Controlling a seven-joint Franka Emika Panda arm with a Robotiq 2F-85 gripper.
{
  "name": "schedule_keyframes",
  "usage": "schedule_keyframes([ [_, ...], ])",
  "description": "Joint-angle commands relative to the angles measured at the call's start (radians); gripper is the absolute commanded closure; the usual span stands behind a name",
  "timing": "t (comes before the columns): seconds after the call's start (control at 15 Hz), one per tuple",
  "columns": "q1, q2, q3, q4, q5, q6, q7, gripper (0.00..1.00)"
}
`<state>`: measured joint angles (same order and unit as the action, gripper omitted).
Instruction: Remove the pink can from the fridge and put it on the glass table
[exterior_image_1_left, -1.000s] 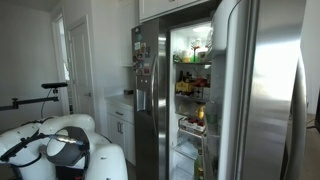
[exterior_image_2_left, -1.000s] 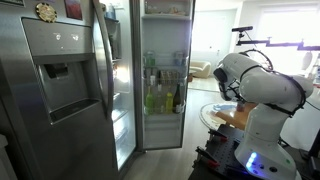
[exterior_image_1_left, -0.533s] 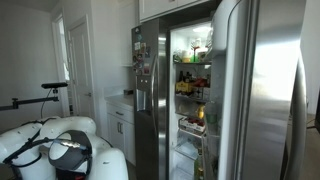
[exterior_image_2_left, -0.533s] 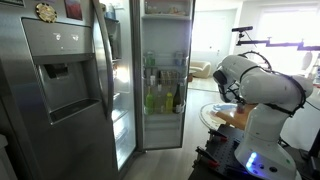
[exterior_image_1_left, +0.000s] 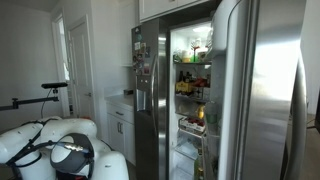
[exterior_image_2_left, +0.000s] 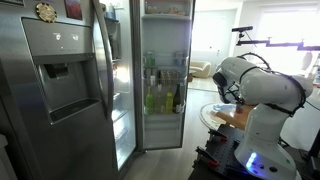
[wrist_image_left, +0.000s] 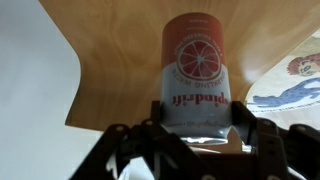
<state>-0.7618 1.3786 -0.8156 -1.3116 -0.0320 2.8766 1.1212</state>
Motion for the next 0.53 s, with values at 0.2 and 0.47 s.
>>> schedule_keyframes([
  [0.2, 0.008, 0.054, -0.053, 0.044, 0.052, 0.039, -0.019, 0.55],
  [0.47, 0.008, 0.080, -0.063, 0.063, 0.059, 0.039, -0.017, 0.55],
])
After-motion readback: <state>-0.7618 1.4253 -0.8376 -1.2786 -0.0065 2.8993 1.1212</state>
